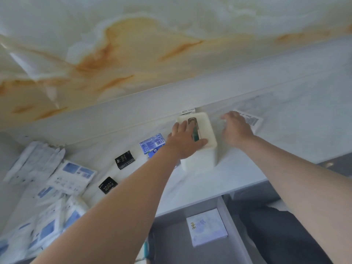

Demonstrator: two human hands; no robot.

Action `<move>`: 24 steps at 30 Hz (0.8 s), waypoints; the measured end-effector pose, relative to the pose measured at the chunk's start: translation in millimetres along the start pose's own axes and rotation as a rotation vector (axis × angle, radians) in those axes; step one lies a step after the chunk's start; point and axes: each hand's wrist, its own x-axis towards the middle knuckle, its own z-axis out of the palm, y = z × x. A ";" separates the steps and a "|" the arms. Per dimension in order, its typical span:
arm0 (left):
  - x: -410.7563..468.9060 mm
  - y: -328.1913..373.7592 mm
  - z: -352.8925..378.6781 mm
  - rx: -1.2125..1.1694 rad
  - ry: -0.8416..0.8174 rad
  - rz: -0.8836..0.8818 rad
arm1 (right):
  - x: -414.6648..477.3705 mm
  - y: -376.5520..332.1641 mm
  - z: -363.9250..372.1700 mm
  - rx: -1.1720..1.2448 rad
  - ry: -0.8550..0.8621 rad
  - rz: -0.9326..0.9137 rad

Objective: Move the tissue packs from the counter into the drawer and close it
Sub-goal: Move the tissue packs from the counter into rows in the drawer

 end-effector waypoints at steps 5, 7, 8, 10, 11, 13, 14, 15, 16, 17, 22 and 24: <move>32.0 27.5 1.0 0.116 0.163 0.066 | 17.2 46.6 2.6 -0.411 -0.214 0.158; 40.7 39.3 4.3 0.102 0.160 0.127 | 19.7 54.9 7.2 -0.372 -0.257 0.219; 43.5 43.9 6.6 0.095 0.150 0.145 | 20.3 56.2 7.5 -0.323 -0.252 0.244; 47.0 48.1 11.1 0.079 0.146 0.152 | 21.4 54.4 5.6 -0.293 -0.202 0.227; 47.9 48.3 12.7 0.065 0.151 0.148 | 21.5 51.5 4.8 -0.316 -0.182 0.198; 47.7 47.0 13.5 0.023 0.144 0.132 | 21.7 46.5 6.3 -0.313 -0.169 0.165; 46.8 45.9 13.6 0.003 0.131 0.117 | 20.9 43.8 6.6 -0.299 -0.169 0.171; 44.7 45.3 13.5 -0.002 0.118 0.095 | 19.4 41.6 6.6 -0.305 -0.164 0.181; 41.7 44.7 13.3 0.012 0.112 0.064 | 17.7 39.5 6.1 -0.342 -0.152 0.187; 38.2 43.9 12.9 0.031 0.110 0.028 | 16.6 38.8 4.7 -0.406 -0.133 0.186; 25.0 31.1 13.9 -0.021 0.098 -0.067 | 6.1 40.0 1.4 -0.295 -0.207 0.269; 22.8 26.4 12.0 -0.071 0.100 -0.046 | 3.3 37.8 -0.6 -0.154 -0.229 0.299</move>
